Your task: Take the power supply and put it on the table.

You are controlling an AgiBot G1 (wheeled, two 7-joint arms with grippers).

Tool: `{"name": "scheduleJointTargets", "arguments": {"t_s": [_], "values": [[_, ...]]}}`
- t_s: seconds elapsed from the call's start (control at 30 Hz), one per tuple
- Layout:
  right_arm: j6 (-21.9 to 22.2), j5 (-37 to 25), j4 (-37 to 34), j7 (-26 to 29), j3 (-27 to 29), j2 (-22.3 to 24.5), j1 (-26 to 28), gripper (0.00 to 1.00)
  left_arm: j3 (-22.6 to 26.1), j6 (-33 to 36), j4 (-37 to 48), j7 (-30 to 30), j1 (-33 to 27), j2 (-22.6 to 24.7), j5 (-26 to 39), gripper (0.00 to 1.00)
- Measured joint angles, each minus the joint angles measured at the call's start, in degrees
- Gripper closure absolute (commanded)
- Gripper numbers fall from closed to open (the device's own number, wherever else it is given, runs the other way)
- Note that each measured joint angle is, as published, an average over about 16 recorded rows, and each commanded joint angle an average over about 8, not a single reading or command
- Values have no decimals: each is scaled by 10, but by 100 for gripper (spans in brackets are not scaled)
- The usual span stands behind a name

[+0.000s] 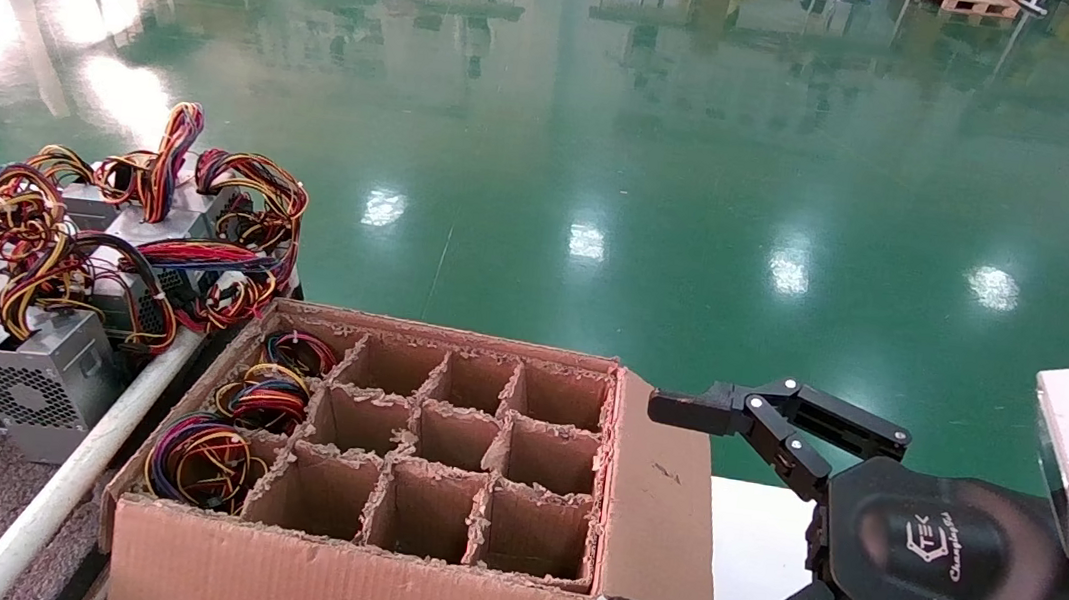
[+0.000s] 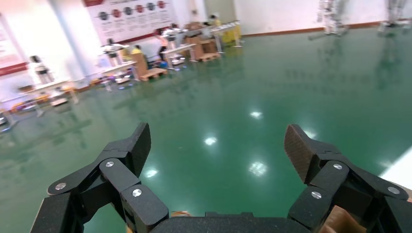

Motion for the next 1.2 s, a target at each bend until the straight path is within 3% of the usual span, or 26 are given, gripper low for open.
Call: {"name": "scheduleJointTargets", "arguments": {"t_s": [1.2], "values": [[0,0,0,0,0,0,0,0,-71,71,-426,-50,381,3,-184,0]]}}
